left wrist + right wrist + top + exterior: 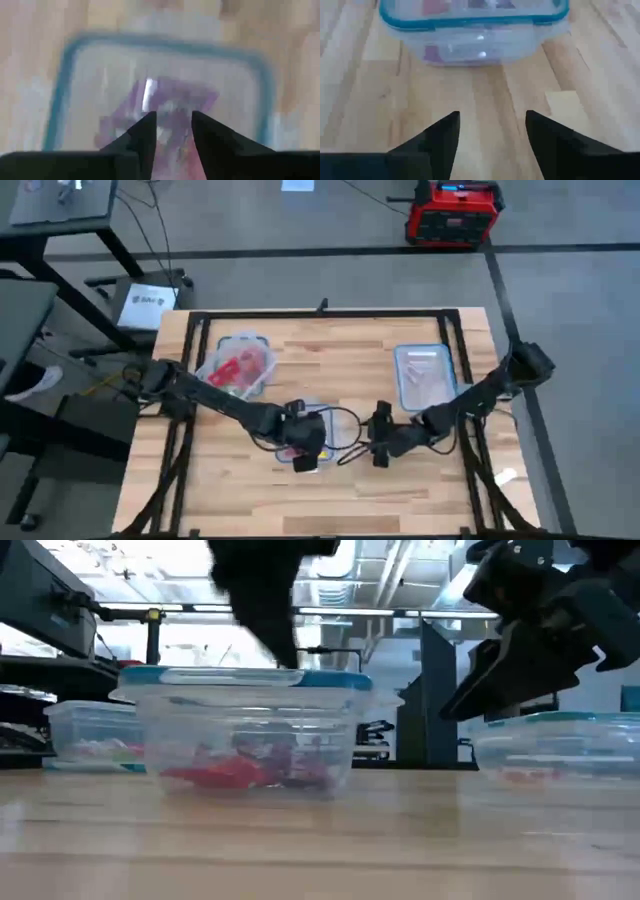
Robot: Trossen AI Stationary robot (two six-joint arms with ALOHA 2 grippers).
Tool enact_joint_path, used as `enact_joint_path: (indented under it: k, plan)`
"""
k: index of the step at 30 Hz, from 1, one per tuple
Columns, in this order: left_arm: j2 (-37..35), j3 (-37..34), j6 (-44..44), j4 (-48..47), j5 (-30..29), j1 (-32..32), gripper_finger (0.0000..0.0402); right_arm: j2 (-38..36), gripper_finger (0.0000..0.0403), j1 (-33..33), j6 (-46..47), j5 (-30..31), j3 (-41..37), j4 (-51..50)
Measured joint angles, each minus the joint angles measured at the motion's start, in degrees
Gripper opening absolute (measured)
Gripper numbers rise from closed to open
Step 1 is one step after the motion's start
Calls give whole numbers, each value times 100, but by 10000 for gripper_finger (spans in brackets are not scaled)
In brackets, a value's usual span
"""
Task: Sort candy
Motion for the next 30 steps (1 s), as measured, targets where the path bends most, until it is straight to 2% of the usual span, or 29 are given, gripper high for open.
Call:
enact_joint_path:
  k: [4, 8, 12, 17, 22, 25, 27, 30]
  plan:
    - [-6, 555, -600, -1654, -646, -344, 109, -66, 214, -2, -1, 1, 3, -20]
    - [-243, 476, -1677, -2809, -1001, -844, 109, -213, 214, -2, -23, 1, 113, 9]
    - [-667, -150, -2771, -2851, -1019, -1542, 106, -264, 214, -3, -185, 1, 199, 10]
    - [-1155, -1312, -3843, -1281, -1383, -2451, 103, -264, 214, -57, -238, 1, 210, 10]
    - [-1087, -2663, -4597, 599, -1393, -2946, 102, -264, 214, -87, -483, 24, 212, -22]
    - [-949, -3429, -4664, 1781, -1494, -3028, 102, -262, 214, -108, -538, 24, 212, 79]
    - [-809, -3828, -4634, 2409, -1824, -2958, 102, -264, 214, -133, -537, -2, 213, 309]
    - [-534, -4187, -4202, 3275, -2133, -2802, 102, -264, 214, -133, -533, -83, 216, 463]
